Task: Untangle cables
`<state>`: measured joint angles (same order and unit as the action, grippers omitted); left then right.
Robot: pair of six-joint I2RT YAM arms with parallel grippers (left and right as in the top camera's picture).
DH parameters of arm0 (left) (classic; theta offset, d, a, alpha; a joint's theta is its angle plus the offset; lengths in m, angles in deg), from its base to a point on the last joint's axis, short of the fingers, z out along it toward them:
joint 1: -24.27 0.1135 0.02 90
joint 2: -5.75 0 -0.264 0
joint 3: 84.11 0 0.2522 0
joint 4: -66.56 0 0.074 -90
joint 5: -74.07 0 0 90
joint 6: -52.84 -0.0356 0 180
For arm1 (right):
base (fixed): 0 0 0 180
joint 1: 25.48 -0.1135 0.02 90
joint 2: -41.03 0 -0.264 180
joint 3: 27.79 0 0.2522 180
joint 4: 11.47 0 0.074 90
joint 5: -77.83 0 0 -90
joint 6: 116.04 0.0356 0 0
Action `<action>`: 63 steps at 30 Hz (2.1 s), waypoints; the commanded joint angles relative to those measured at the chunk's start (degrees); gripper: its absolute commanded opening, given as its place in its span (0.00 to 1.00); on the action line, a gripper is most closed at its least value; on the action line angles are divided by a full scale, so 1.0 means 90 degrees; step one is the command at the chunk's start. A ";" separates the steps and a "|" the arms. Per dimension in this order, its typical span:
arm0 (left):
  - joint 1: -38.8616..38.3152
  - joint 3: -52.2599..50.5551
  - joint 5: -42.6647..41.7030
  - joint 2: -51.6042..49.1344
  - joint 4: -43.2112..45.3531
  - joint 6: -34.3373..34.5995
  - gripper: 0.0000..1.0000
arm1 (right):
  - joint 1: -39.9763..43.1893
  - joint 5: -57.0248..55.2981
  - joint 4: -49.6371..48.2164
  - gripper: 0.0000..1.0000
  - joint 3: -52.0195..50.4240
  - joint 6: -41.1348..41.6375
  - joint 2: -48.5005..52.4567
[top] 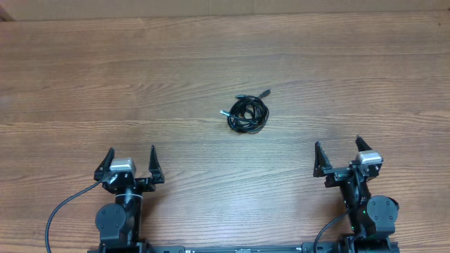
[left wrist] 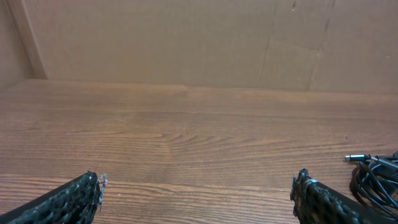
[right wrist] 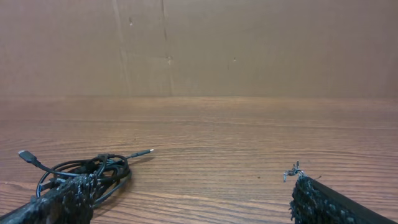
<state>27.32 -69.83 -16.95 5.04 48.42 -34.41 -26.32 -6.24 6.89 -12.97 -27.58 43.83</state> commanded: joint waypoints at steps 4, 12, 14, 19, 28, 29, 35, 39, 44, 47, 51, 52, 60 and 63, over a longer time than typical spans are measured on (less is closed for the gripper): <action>0.0032 -0.0027 -0.0005 0.0049 -0.0010 -0.0151 0.99 | -0.0032 -0.0053 -0.0027 1.00 -0.0063 -0.0029 0.0007; 0.0032 -0.0027 -0.0005 0.0049 -0.0010 -0.0151 0.99 | -0.0032 -0.0053 -0.0027 1.00 -0.0063 -0.0027 0.0007; 0.0032 -0.0027 -0.0005 0.0049 -0.0010 -0.0151 1.00 | -0.0032 -0.0053 -0.0027 1.00 -0.0063 -0.0029 0.0007; 0.0032 -0.0027 -0.0005 0.0049 -0.0010 -0.0151 1.00 | -0.0032 -0.0053 -0.0027 1.00 -0.0063 -0.0027 0.0007; 0.0032 -0.0027 -0.0017 0.0049 0.0007 -0.0138 1.00 | -0.0032 -0.0053 -0.0027 1.00 -0.0063 -0.0029 0.0007; 0.0032 -0.0027 -0.0073 0.0049 0.0036 -0.0119 0.99 | -0.0032 -0.0056 -0.0027 1.00 -0.0063 -0.0029 0.0007; 0.0029 -0.0022 -0.1511 0.0051 0.0321 0.1758 1.00 | -0.0032 -0.0053 -0.0027 1.00 -0.0063 -0.0027 0.0007; 0.0029 -0.0022 -0.2446 0.0051 0.1112 0.2586 1.00 | -0.0032 -0.0053 -0.0027 1.00 -0.0063 -0.0027 0.0007; 0.0029 0.0270 -0.3395 0.0051 0.2822 0.2608 0.99 | -0.0032 -0.0053 -0.0027 1.00 -0.0063 -0.0027 0.0007; 0.0036 0.0962 -0.3252 0.0049 0.2538 0.2416 0.99 | -0.0032 -0.0053 -0.0027 1.00 -0.0063 -0.0029 0.0007; 0.0036 0.2246 -0.2924 0.0022 0.0981 0.1486 0.99 | -0.0032 -0.0053 -0.0027 1.00 -0.0063 -0.0029 0.0007; 0.0034 0.2613 -0.2810 -0.0017 0.0410 0.1224 1.00 | -0.0032 -0.0053 -0.0027 1.00 -0.0063 -0.0027 0.0007; 0.0034 0.4840 -0.2331 -0.0867 -0.3094 0.0522 1.00 | -0.0032 -0.0053 -0.0027 1.00 -0.0063 -0.0027 0.0007; 0.0034 0.5323 -0.2346 -0.1280 -0.3694 0.0522 0.99 | -0.0032 -0.0053 -0.0027 1.00 -0.0063 -0.0027 0.0007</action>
<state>27.32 -26.89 -39.22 -2.22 18.56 -27.33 -26.32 -6.24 6.87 -12.97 -27.58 43.88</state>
